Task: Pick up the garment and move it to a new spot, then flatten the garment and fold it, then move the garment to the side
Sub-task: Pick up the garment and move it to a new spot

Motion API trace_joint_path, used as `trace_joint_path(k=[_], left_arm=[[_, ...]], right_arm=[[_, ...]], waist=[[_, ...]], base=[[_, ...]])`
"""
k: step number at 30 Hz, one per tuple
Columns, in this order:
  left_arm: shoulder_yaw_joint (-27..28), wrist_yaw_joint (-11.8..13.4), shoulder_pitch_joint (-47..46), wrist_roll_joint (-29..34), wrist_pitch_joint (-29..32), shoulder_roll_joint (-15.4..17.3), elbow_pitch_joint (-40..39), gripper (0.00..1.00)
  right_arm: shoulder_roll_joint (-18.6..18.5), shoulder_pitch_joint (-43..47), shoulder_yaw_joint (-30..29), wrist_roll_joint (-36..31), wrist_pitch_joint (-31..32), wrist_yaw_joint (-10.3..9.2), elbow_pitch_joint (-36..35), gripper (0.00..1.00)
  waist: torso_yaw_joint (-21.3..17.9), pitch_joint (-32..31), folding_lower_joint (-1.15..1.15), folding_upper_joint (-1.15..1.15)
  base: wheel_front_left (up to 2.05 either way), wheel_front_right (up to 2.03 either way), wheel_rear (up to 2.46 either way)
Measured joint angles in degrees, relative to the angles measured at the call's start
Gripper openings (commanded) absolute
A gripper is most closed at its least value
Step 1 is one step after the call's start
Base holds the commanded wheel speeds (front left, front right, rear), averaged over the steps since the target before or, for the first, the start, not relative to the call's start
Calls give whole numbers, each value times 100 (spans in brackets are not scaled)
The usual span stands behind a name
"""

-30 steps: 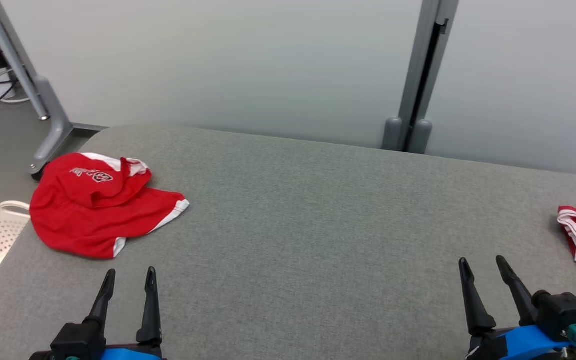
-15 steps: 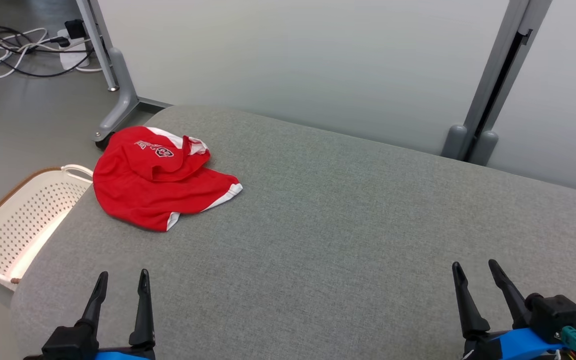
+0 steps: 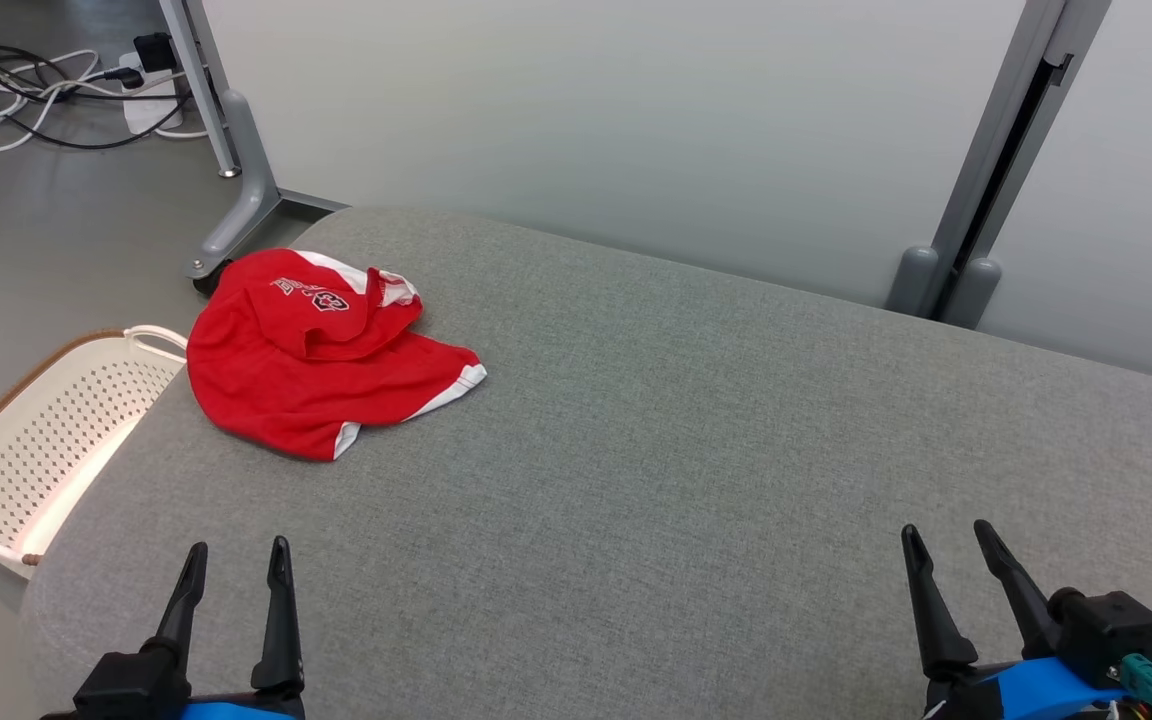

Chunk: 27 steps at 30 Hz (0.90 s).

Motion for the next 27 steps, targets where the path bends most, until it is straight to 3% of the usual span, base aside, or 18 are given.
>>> trace_joint_path(k=[9,14,20,27], left_arm=[[68,58,-21,-60,46,51,-183,100],[390,108,-330,-186,189,310,-583,100],[903,140,-1249,-454,827,866,-746,100],[1261,19,-2286,-1185,1915,1171,210,100]], right_arm=[[0,1,10,1,0,0,-87,100],[1,-39,65,-38,66,0,-242,100],[2,-279,263,-169,210,0,-439,100],[-21,-577,598,-358,427,0,-700,100]], waist=[[-13,93,0,0],[-53,313,0,0],[-208,801,1,0],[-648,1537,2,0]], base=[[0,0,0],[0,0,0],[0,0,0],[0,0,0]])
